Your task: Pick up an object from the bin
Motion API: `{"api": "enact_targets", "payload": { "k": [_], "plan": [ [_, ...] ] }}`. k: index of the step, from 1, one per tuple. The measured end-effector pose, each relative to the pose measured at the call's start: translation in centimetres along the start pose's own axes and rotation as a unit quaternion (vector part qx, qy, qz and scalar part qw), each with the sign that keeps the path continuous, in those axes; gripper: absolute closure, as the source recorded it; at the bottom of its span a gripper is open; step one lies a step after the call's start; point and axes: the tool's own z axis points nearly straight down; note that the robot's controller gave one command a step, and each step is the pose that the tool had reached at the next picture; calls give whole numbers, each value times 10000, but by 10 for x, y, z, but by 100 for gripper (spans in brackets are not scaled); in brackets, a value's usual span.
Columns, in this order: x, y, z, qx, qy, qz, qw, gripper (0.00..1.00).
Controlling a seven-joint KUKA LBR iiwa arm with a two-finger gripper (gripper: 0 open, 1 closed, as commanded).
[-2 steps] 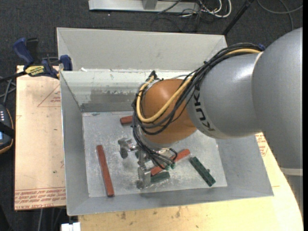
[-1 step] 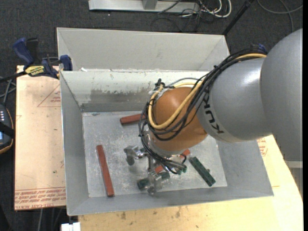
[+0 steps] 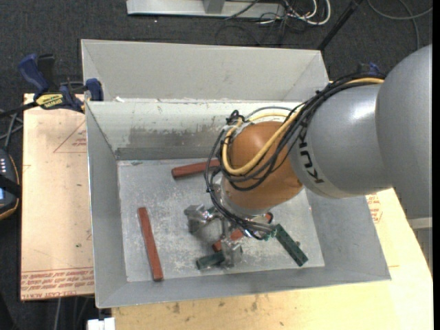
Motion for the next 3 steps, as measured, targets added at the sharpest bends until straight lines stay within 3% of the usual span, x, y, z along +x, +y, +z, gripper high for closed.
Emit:
{"api": "enact_targets", "payload": {
  "k": [1, 2, 3],
  "plan": [
    [7, -3, 3, 27, -35, -2967, 9550, 100],
    [7, -3, 3, 23, -34, -2961, 9551, 100],
    [-13, -9, -172, 19, -24, -3266, 9452, 100]
  ]
}}
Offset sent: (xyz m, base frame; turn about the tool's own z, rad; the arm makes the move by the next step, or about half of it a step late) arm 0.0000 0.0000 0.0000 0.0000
